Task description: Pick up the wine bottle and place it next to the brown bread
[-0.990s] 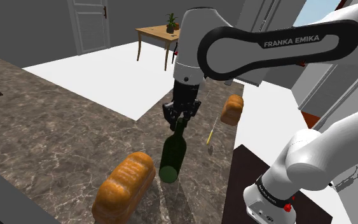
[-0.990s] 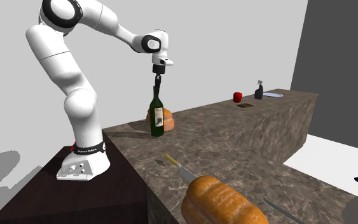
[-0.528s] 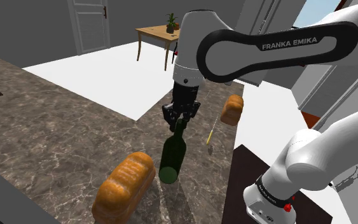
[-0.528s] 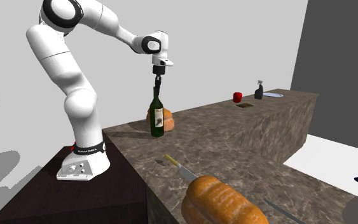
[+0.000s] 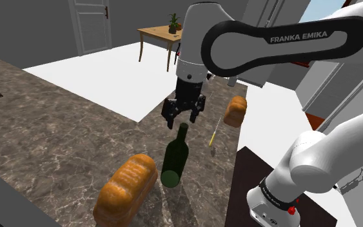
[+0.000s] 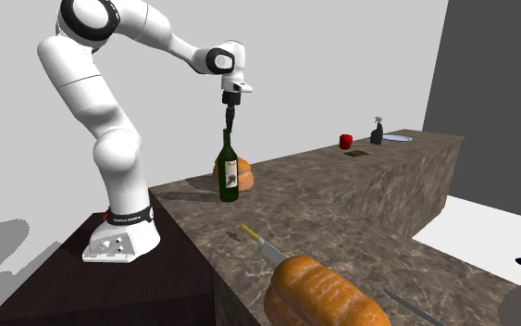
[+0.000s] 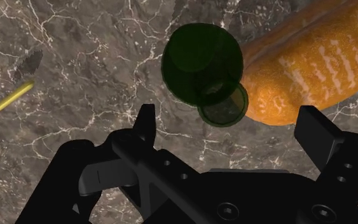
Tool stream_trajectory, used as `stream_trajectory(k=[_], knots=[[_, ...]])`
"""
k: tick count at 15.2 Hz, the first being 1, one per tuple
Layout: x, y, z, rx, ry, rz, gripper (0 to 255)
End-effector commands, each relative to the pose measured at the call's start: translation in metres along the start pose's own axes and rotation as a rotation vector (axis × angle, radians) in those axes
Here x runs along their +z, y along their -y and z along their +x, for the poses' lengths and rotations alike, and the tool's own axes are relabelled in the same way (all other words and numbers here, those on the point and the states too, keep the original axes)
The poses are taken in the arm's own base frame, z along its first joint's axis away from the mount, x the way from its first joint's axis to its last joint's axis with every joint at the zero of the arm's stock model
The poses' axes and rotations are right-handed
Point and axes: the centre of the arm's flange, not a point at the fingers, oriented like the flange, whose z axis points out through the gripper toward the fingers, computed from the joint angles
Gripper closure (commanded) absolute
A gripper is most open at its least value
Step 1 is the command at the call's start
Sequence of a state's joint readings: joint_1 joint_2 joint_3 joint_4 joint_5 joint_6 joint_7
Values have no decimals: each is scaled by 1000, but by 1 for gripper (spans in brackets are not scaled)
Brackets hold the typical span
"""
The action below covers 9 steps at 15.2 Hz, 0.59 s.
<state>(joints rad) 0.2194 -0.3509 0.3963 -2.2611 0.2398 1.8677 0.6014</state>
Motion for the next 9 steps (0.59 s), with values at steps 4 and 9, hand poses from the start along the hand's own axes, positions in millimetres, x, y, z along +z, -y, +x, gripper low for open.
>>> stream_trajectory(k=[4, 9], knots=[[-35, -1, 1, 0, 1, -1, 0], [-35, -1, 1, 0, 1, -1, 0]])
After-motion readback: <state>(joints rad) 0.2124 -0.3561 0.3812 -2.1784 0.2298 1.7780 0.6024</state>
